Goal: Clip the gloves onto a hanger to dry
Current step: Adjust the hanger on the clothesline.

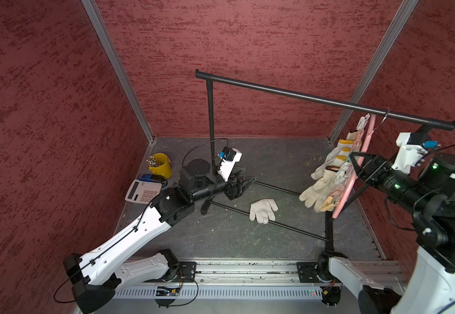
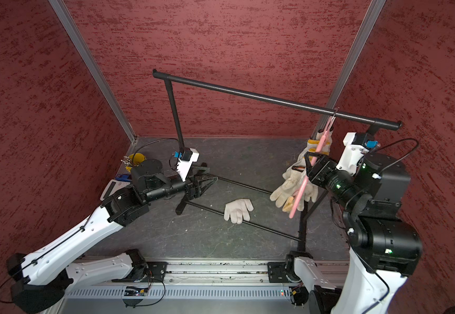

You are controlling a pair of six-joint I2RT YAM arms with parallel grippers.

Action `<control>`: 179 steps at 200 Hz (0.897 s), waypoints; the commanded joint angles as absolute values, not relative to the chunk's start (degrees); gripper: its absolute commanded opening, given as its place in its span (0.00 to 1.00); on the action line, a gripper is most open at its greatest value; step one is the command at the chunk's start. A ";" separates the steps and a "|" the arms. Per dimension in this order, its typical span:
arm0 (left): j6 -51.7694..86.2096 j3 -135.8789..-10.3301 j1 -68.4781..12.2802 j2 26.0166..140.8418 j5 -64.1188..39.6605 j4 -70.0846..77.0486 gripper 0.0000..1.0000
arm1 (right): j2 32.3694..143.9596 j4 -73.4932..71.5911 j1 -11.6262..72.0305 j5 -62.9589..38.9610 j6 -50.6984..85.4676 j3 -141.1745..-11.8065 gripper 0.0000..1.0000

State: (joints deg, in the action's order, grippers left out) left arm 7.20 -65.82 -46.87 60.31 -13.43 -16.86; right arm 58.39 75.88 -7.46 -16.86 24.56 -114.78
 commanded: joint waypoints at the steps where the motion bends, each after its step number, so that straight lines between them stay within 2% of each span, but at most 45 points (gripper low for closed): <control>1: 7.82 -64.46 -46.49 60.21 -14.15 -15.41 0.59 | 58.35 75.80 -7.56 -17.61 22.48 -114.93 0.34; 13: 8.15 -64.09 -46.35 60.36 -14.45 -15.02 0.59 | 58.36 75.38 -7.58 -17.47 22.49 -114.76 0.20; 25: 8.31 -64.03 -46.28 60.52 -14.67 -14.78 0.59 | 58.36 74.68 -7.56 -17.64 22.94 -114.75 0.00; 85: 8.55 -62.75 -46.09 60.74 -15.40 -13.74 0.59 | 58.74 71.86 -7.57 -26.66 27.02 -112.95 0.00; 179: 9.24 -63.09 -45.98 63.01 -16.53 -12.32 0.59 | 63.95 65.50 -7.53 -32.07 27.20 -114.33 0.00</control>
State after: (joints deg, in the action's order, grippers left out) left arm 8.60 -62.98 -46.28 62.13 -15.57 -14.17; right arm 61.04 69.38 -7.49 -30.79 29.36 -112.53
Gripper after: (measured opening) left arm 0.590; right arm 0.087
